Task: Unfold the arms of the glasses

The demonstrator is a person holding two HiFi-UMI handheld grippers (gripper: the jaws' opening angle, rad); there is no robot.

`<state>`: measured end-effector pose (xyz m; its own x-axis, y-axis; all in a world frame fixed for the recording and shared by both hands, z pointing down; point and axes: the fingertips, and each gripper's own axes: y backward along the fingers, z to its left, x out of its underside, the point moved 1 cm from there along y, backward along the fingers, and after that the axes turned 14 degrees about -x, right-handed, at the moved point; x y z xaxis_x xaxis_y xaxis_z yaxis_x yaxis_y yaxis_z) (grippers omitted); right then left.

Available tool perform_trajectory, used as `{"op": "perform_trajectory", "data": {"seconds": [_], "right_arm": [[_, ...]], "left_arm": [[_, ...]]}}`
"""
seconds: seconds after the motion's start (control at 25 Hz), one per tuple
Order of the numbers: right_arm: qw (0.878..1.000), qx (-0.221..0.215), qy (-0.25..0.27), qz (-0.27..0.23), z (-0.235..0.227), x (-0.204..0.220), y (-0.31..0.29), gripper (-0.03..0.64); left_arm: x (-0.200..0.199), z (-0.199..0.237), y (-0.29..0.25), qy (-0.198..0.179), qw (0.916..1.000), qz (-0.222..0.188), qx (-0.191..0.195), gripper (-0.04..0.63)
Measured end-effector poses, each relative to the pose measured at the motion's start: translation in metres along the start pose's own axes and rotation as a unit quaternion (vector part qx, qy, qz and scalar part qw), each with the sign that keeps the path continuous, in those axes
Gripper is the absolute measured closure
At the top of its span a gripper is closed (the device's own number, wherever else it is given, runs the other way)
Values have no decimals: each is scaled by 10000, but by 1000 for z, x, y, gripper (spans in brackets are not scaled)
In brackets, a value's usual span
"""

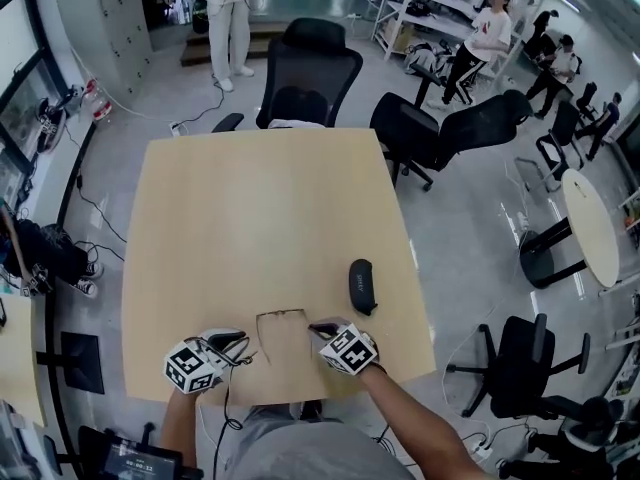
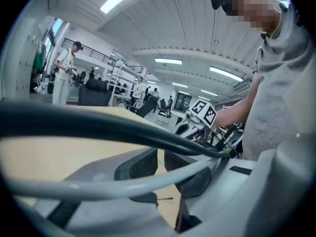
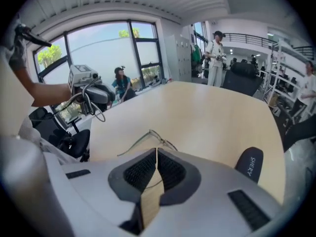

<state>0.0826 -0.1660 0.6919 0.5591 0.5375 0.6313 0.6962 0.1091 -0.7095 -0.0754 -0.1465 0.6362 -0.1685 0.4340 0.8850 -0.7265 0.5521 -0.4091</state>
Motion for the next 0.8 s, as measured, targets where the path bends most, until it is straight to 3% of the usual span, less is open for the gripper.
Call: {"op": "perform_trajectory", "data": {"seconds": [0.16,0.32,0.56,0.8], "right_arm": [[9954,151,-41,-940,13,-42,48,600],[9842,274,150,-1744,40,-72,102,601],[9614,397,729,-2622,97,-107,183,603],[9383,422,1394,-3135,159,-124,253,603]], "left_arm": [[-39,-2,36,145,9965,-569,-592,571],[-72,-22,75,266,9878,-1215,-937,589],[-118,-69,136,-107,9718,-1908,-1382,589],[-145,-124,190,-306,9555,-2364,-1736,589]]}}
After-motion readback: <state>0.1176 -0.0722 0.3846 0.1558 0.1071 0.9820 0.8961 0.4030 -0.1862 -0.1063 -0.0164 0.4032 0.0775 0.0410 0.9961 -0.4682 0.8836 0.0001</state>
